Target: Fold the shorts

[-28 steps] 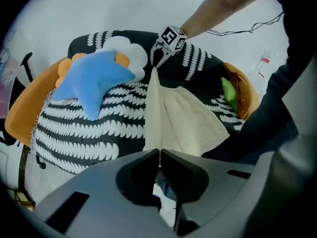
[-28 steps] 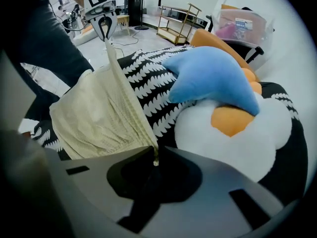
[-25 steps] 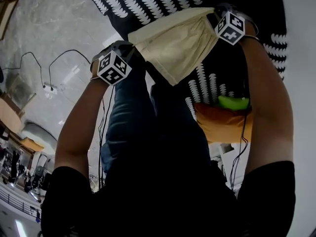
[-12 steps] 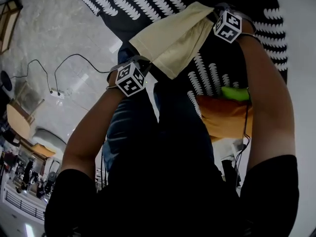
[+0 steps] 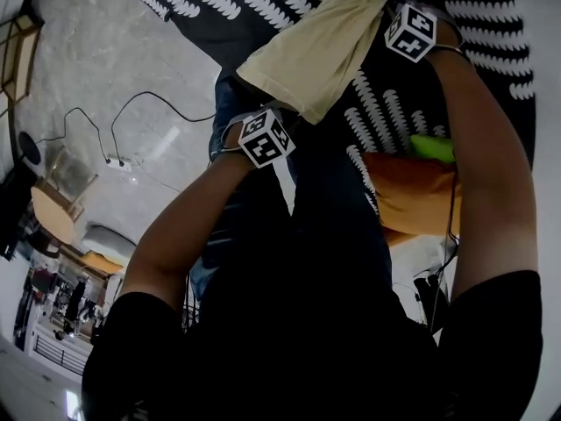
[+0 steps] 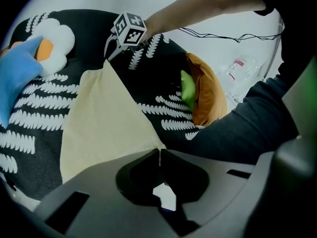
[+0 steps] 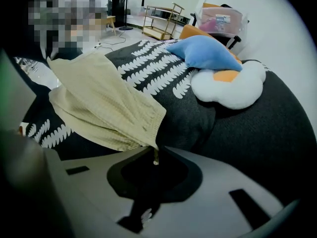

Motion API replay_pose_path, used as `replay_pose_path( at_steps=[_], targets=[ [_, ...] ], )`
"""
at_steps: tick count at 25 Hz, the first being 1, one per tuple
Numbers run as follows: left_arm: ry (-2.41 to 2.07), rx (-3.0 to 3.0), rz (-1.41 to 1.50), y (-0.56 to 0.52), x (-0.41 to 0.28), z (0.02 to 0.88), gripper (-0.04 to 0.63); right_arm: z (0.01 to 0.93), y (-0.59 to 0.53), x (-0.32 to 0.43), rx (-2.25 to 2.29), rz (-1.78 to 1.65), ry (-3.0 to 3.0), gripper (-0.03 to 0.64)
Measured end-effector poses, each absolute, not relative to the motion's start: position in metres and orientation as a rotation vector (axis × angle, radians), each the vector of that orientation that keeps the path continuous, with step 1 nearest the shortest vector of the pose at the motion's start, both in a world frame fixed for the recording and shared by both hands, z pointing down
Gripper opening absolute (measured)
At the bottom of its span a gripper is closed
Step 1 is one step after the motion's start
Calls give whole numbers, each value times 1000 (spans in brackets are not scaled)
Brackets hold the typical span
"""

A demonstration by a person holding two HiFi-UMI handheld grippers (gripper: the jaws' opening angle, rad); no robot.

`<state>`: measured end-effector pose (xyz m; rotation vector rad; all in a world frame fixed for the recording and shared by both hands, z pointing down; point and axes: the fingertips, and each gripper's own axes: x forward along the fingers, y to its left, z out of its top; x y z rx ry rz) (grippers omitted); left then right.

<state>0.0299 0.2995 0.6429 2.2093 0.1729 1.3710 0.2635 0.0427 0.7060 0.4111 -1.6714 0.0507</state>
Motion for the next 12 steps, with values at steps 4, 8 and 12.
replay_pose_path(
  at_steps=[4, 8, 12],
  targets=[
    [227, 2176, 1376, 323, 44, 658, 28, 722, 63, 274, 432, 81, -1667, 34],
    [243, 2142, 1365, 337, 58, 665, 28, 724, 71, 283, 468, 84, -1667, 34],
    [271, 2103, 1359, 347, 68, 682, 28, 736, 76, 284, 501, 121, -1667, 34]
  ],
)
